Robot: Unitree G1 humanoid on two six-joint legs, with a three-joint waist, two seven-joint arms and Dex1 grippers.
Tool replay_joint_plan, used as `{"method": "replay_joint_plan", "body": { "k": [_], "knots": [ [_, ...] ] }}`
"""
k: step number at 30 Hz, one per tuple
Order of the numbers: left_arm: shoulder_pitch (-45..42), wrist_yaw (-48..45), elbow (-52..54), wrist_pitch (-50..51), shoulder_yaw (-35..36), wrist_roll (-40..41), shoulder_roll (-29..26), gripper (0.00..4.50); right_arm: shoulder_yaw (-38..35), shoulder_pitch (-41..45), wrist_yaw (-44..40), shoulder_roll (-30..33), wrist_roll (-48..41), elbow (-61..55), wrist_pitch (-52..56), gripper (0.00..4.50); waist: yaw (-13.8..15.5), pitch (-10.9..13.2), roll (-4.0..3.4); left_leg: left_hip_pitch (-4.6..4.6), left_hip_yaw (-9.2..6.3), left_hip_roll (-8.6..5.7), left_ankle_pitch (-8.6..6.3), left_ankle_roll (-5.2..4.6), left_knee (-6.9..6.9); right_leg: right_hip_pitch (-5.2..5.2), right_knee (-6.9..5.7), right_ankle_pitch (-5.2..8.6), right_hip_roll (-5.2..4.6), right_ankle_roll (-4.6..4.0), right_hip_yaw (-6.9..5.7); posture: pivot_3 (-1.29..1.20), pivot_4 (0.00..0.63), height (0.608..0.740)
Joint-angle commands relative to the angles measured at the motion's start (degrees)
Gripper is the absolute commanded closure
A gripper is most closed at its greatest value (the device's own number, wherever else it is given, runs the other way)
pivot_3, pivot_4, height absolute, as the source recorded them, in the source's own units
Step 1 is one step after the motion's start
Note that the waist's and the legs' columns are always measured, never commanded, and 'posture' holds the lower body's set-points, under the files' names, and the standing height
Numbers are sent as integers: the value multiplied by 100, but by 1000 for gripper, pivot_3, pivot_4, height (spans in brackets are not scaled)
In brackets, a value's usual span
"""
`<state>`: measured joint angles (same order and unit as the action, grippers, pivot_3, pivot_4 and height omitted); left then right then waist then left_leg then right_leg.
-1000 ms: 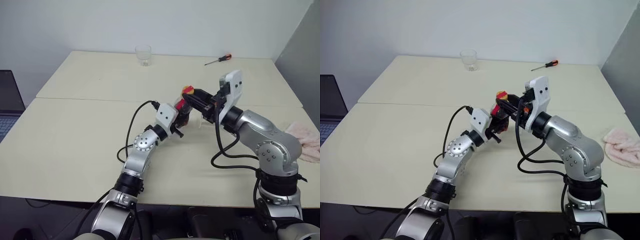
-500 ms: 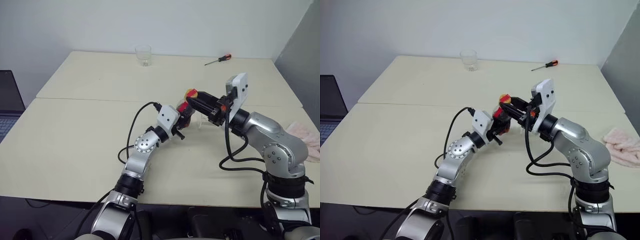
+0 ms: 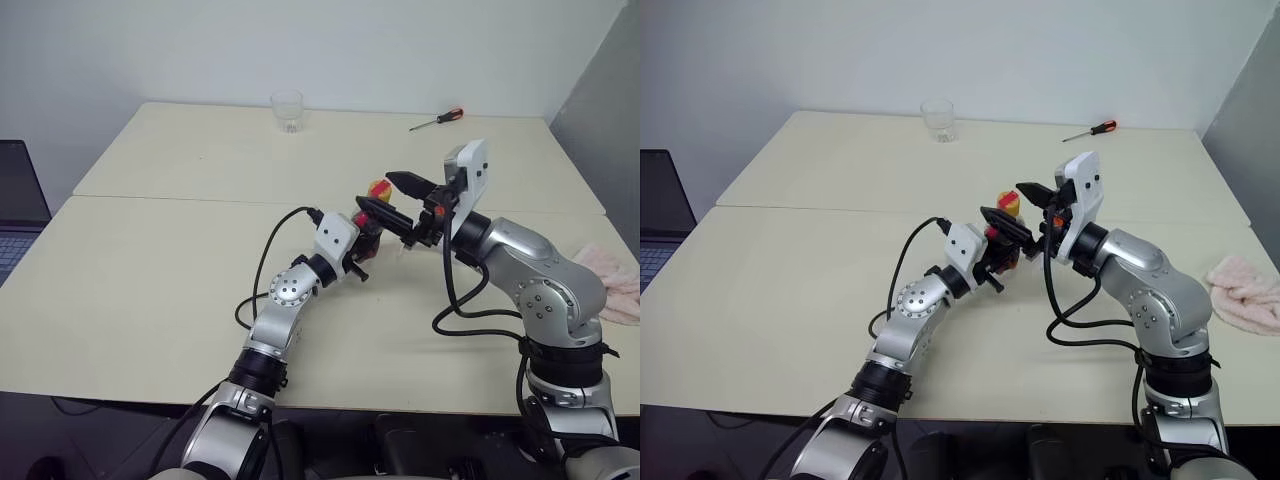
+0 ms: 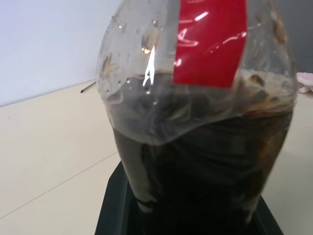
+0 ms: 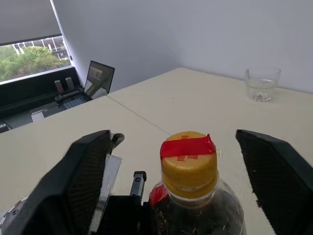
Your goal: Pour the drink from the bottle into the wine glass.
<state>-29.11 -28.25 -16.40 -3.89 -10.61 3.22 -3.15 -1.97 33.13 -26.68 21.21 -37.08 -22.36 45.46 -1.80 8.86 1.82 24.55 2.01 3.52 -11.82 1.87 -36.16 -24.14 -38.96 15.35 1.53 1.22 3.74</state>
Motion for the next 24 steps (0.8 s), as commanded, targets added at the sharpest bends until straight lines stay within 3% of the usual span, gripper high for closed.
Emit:
{"method": "replay_joint_plan", "body": {
  "k": [1, 11, 24],
  "knots": [
    [-63, -14, 167, -74, 19, 29, 10, 3726, -39, 76, 20, 61, -56, -334, -18, 0, 0, 0, 0, 0, 0, 0, 0, 0, 0, 0, 0, 0, 0, 0, 0, 0, 150, 740],
    [-61, -7, 173, -49, 16, 27, 2, 3726, 288, 875, 1113, -376, 263, -115, 702, 0, -1, 0, 0, -5, -2, 5, 0, 0, 0, 2, -3, 0, 3, -1, 3, 0, 150, 740],
    [-10, 56, 241, 9, 24, 10, -24, 3726, 386, 821, 1816, -829, 913, 229, 899, 0, -2, 0, -1, 0, -1, 4, 0, 0, -2, 0, -1, 0, -1, -1, 2, 0, 150, 740]
  ]
}}
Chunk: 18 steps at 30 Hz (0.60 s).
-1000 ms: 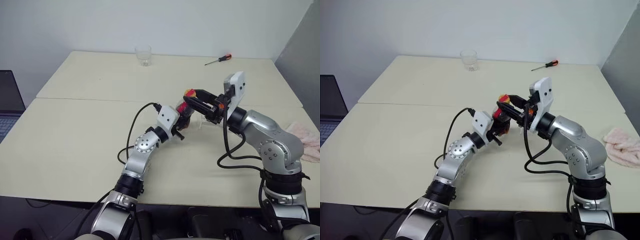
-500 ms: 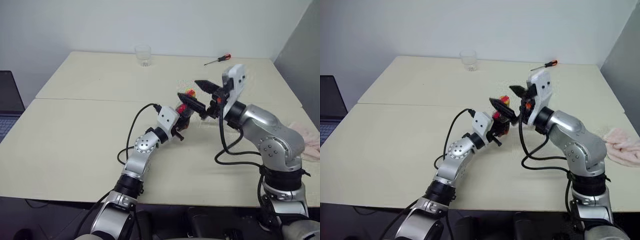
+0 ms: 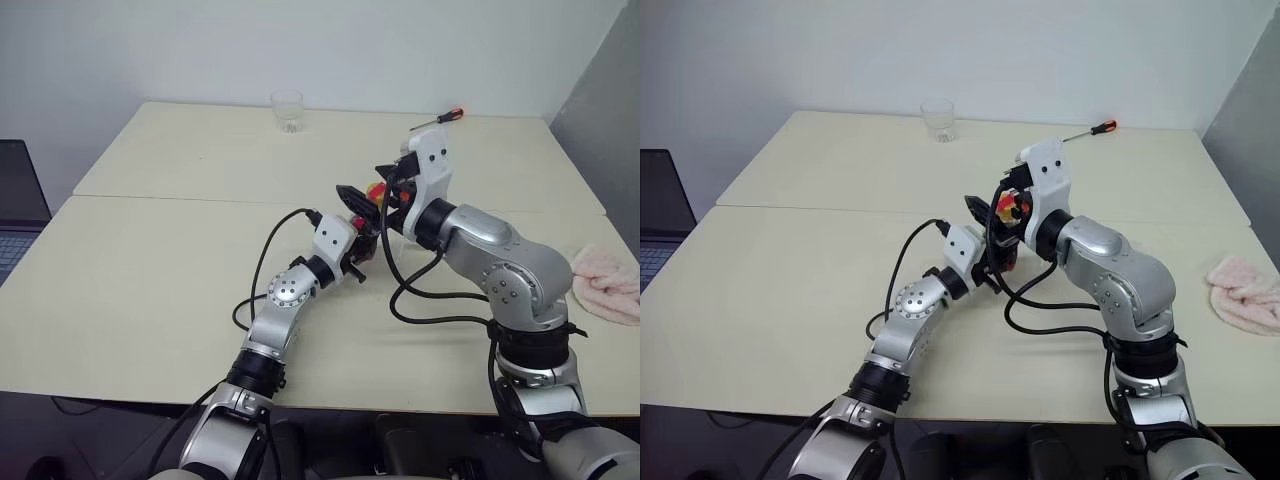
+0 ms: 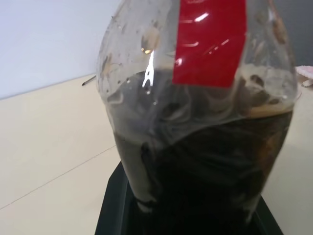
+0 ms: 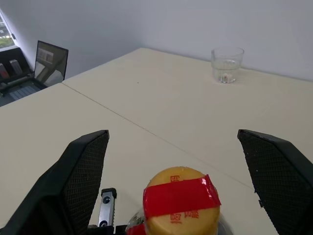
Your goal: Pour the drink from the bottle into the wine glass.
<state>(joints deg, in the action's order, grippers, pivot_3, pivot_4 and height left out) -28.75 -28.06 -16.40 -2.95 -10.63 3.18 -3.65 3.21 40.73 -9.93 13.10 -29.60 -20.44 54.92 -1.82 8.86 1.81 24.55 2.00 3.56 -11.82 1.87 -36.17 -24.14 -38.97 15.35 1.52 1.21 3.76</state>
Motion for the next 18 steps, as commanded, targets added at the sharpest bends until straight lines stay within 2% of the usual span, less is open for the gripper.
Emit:
{"method": "replay_joint_plan", "body": {
  "k": [1, 18],
  "knots": [
    [-46, 35, 241, -84, 27, 15, 26, 3726, -171, 62, 166, -25, 198, 83, -53, 0, 2, 0, 0, 0, 0, 0, 0, 0, 0, 0, 0, 0, 0, 0, 0, 0, 150, 740],
    [-144, 56, 111, -121, 103, 6, -24, 3726, -549, -64, 227, 122, 391, 255, -135, 0, 1, 0, 0, 1, 3, -2, 0, 0, 0, 0, 1, 0, -1, 0, 0, 0, 150, 740]
  ]
}}
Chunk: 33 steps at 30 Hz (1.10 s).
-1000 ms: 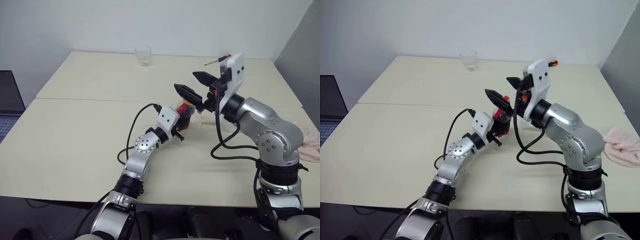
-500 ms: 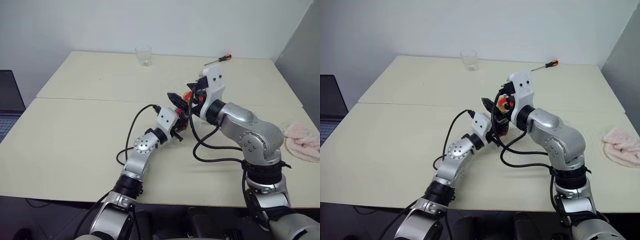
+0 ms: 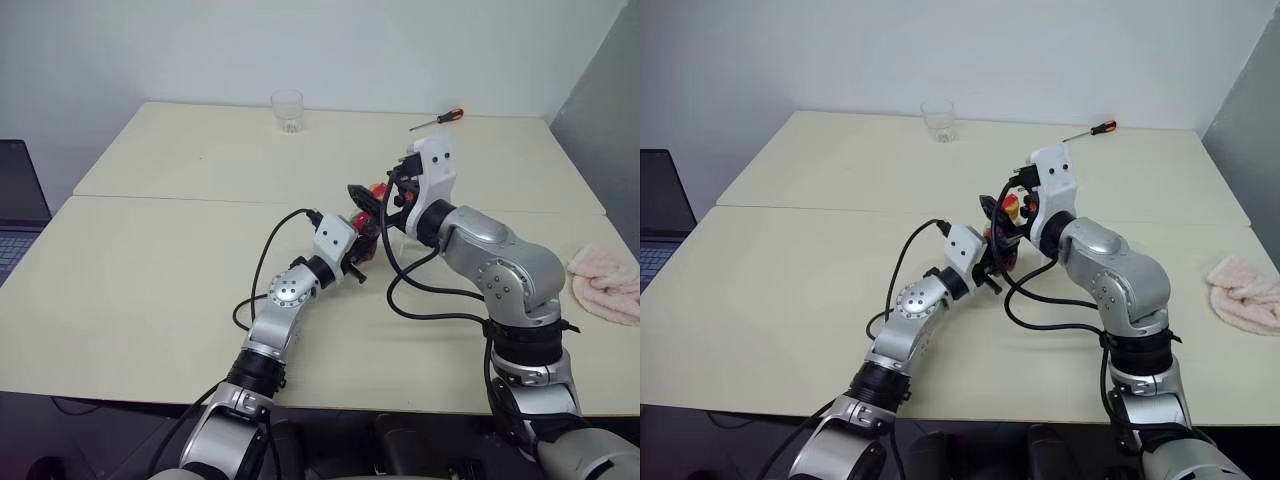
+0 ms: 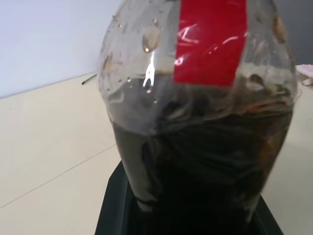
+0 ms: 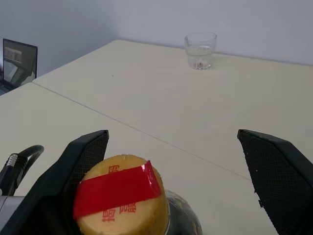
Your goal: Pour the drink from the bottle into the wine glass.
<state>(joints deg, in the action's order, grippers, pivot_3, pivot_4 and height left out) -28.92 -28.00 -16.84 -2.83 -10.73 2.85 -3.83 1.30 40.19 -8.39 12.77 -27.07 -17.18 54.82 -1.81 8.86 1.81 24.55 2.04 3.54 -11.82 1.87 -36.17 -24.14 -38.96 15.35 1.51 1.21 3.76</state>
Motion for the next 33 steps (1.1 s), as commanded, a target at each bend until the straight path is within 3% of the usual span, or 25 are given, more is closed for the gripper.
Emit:
{"method": "replay_joint_plan", "body": {
  "k": [1, 12, 23, 33],
  "knots": [
    [-132, 54, 146, -137, 120, 38, -15, 3726, -391, -21, 52, 181, 123, -79, -123, 0, -1, 0, 0, 0, 0, 0, 0, 0, 0, 0, 0, 0, 0, 0, 0, 0, 150, 740],
    [-179, 65, 76, -166, 170, 23, -58, 3727, -616, -354, -326, 431, -227, -570, -161, 0, -5, 0, 0, 0, 0, 0, 0, 0, 0, 0, 1, 0, 0, 0, 0, 0, 150, 740],
    [-206, 52, 40, -192, 203, 9, -56, 3727, -648, -418, -701, 267, -906, -1067, -114, 0, -4, 0, 0, 0, -1, 0, 0, 0, 0, 0, 0, 0, 2, 0, -1, 0, 150, 740],
    [-168, 65, 74, -185, 227, -16, -29, 3727, -430, -310, -608, 256, -773, -915, -125, 0, -1, 0, 0, 0, -3, 0, 0, 0, 0, 0, 0, 0, 1, 0, -1, 0, 150, 740]
  ]
}}
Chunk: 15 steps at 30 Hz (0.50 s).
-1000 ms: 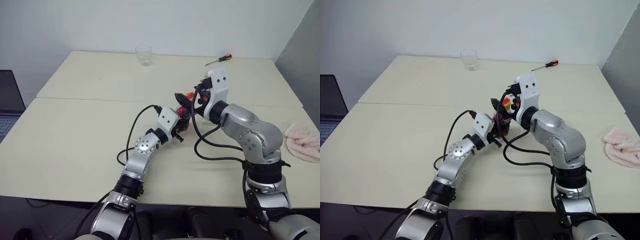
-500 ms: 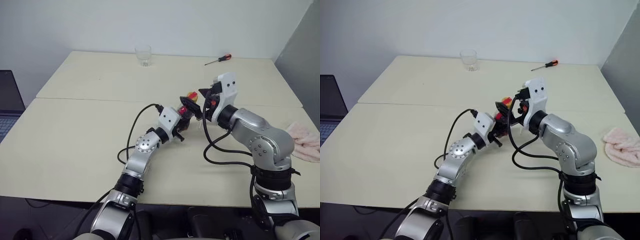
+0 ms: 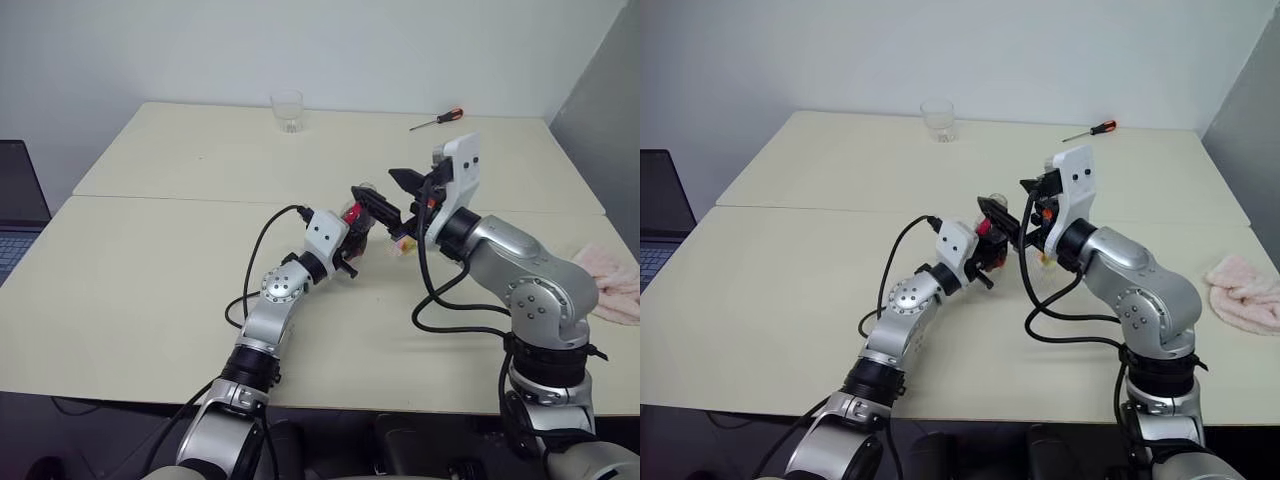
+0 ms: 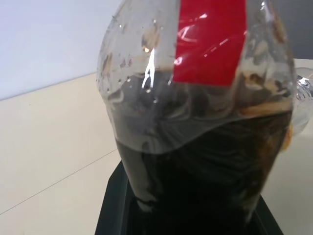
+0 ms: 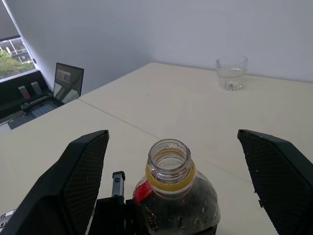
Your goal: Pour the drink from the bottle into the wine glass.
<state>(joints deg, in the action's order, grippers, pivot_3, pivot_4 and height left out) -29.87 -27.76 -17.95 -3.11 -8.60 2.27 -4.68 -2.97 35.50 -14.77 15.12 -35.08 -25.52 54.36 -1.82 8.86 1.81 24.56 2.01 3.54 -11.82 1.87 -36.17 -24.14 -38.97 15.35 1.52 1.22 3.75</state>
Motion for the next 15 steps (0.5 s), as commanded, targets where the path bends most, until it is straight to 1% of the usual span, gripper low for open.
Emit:
{"method": "replay_joint_plan", "body": {
  "k": [1, 5, 8, 11, 15],
  "knots": [
    [-63, 43, 195, -152, 14, 41, 53, 3727, 5, 174, 73, 45, 97, -37, -73, 0, 0, 0, 0, 0, 0, 0, 0, 0, 0, 0, 0, 0, 0, 0, 0, 0, 150, 740],
    [-62, 50, 175, -147, 62, 56, 15, 3727, 22, 208, 199, 126, 284, 95, -26, 0, 0, 0, 0, 0, 1, 0, 0, 0, 0, 0, 0, 0, 0, 0, 0, 0, 150, 740],
    [-255, 273, -174, 51, 646, 396, -116, 3727, -345, 102, 24, 311, 118, 36, -101, 0, -1, 0, 0, 0, 0, 0, 0, 0, 0, 0, 1, 0, 0, 0, 1, 0, 150, 740],
    [-540, 504, -680, -11, 1134, 621, -310, 3727, -892, -16, -108, 553, -96, 106, -128, 0, 1, 0, 0, -1, -1, 0, 0, 0, -1, 0, -1, 0, 0, 0, -3, 0, 150, 740],
    [-791, 711, -1301, -224, 1516, 676, -503, 3727, -1240, -307, -3, 823, 22, 344, -137, 0, 2, 0, 0, -2, 0, 0, 0, 0, 0, 1, 0, 0, 1, 0, -7, 0, 150, 740]
  ]
}}
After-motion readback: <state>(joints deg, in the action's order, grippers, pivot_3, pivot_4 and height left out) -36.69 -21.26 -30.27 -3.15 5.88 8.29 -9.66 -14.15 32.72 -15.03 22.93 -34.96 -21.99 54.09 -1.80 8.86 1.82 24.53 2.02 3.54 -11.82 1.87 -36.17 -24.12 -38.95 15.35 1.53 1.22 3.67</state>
